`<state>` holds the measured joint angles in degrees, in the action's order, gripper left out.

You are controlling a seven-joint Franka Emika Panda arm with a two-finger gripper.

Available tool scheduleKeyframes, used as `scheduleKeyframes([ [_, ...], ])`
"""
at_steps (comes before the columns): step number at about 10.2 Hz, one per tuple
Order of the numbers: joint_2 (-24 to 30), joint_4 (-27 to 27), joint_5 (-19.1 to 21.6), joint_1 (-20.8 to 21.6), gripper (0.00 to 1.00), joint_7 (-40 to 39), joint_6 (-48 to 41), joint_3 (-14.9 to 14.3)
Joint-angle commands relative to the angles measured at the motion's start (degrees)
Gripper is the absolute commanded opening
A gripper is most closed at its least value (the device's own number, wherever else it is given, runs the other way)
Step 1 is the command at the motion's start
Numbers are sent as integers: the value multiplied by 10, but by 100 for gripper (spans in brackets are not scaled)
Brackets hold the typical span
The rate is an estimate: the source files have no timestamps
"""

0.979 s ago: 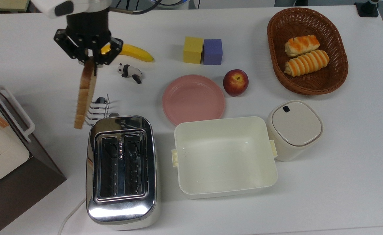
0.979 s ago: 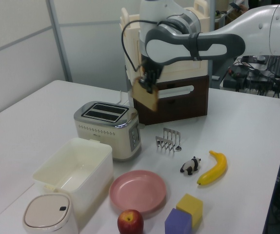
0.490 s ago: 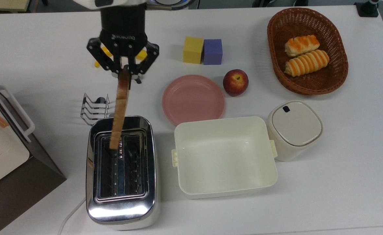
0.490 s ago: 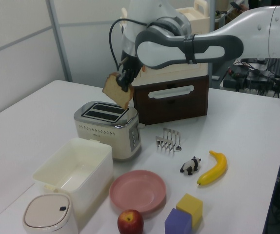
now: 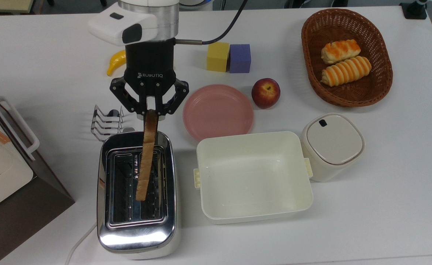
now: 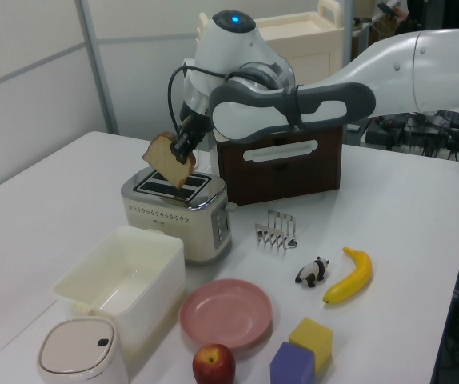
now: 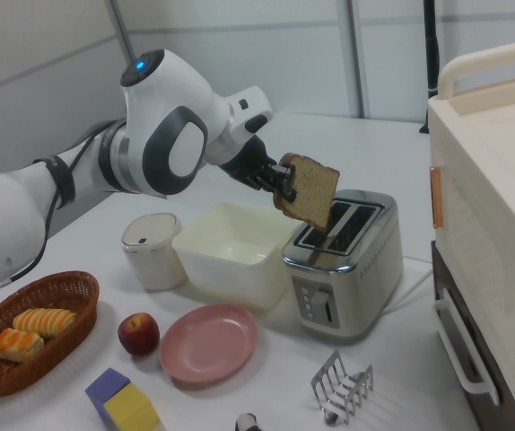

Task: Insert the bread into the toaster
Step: 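Carry the bread slice over the toaster slot and lower it in, then open the gripper to release the bread and raise it away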

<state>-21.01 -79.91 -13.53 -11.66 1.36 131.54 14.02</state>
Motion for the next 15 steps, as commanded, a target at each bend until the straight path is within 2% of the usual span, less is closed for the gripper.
scheduleKeyframes([
  [1,-13,-5,-25,0,0,4,15,1],
  [7,-15,-36,-42,1,2,2,15,5],
  [8,-15,-38,-41,-1,35,3,15,5],
  [9,-14,-38,-42,-2,90,4,15,5],
  [10,-13,-38,-41,-4,100,3,14,5],
  [14,1,-36,-36,-5,100,7,4,0],
  [15,17,-36,-34,-6,100,7,-32,-4],
])
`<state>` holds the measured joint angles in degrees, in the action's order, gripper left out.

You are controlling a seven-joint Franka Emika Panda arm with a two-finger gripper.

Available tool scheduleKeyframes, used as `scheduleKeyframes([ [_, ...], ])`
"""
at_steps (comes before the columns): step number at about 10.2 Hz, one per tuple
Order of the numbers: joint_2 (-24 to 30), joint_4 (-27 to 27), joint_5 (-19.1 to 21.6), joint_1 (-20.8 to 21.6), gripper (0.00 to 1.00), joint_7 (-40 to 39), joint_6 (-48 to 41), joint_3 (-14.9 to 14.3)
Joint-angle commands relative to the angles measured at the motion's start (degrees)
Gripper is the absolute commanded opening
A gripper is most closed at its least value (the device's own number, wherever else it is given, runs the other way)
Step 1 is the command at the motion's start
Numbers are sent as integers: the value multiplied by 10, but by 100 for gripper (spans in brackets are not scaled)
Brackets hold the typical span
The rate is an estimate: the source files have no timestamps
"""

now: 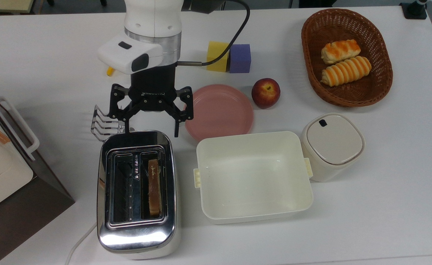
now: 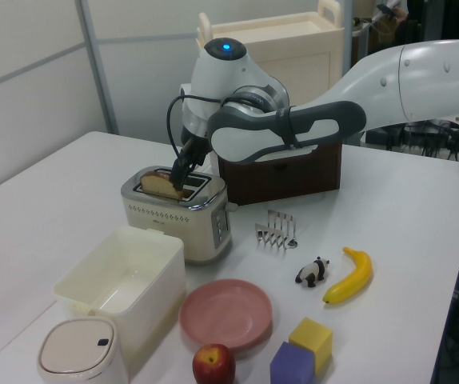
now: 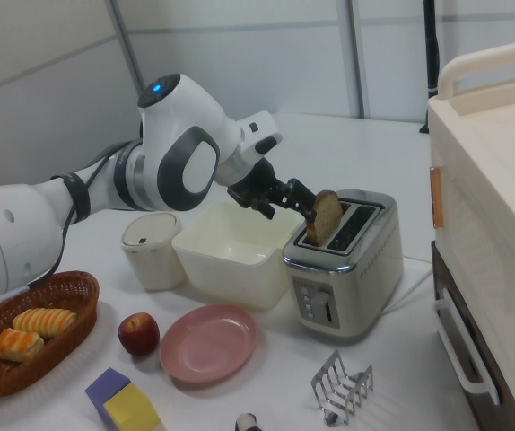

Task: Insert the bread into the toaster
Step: 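Open the gripper to release the bread and raise it away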

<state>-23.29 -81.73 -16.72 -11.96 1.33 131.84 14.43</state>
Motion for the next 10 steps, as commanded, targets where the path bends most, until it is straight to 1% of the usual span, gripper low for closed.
scheduleKeyframes([
  [1,69,-12,1,-7,100,7,-132,-16],
  [2,109,0,8,-6,100,5,-248,-18],
  [3,133,2,32,-7,100,4,-312,-20],
  [4,158,12,81,-7,100,6,-349,-31],
  [5,183,13,105,-6,100,6,-387,-38],
  [6,207,12,113,-4,100,3,-425,-38],
  [7,226,11,126,-2,100,3,-455,-38],
  [10,225,-1,127,1,100,2,-452,-35],
])
